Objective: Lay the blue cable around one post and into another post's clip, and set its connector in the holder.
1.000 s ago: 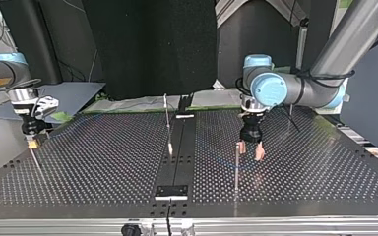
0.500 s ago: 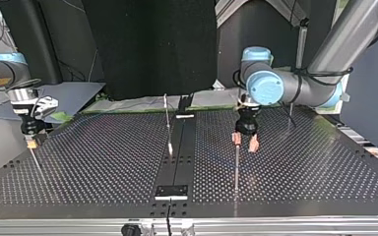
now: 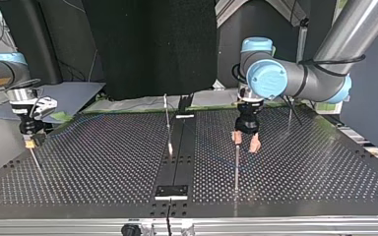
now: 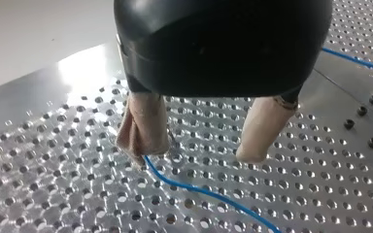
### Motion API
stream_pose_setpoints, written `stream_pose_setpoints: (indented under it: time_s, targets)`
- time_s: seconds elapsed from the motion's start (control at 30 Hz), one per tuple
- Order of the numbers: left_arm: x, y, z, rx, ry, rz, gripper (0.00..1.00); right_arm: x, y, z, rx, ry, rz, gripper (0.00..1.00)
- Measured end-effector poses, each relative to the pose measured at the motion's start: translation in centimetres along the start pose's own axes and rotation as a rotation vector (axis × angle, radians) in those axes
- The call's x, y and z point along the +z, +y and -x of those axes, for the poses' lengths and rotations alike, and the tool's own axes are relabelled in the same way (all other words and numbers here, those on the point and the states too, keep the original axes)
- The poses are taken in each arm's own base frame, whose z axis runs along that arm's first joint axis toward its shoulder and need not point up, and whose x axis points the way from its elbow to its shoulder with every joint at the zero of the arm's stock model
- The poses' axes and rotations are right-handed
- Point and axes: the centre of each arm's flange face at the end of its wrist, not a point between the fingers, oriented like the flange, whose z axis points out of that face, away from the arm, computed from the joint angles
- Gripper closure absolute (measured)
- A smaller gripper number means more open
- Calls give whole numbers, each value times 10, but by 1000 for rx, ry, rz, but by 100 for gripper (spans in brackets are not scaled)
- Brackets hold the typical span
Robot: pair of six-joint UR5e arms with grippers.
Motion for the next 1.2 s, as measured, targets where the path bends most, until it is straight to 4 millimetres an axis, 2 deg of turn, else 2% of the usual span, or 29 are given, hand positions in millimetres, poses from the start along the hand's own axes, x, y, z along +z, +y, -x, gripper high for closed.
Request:
stream_pose_setpoints:
  time_s: [0.57, 1.2]
  targets:
    - [-3, -4, -1, 4, 0, -8, 0, -1, 5, 0, 0, 0, 28, 1]
    - [-14, -15, 9, 94, -28, -10, 0, -2, 5, 2, 7, -12, 27, 1]
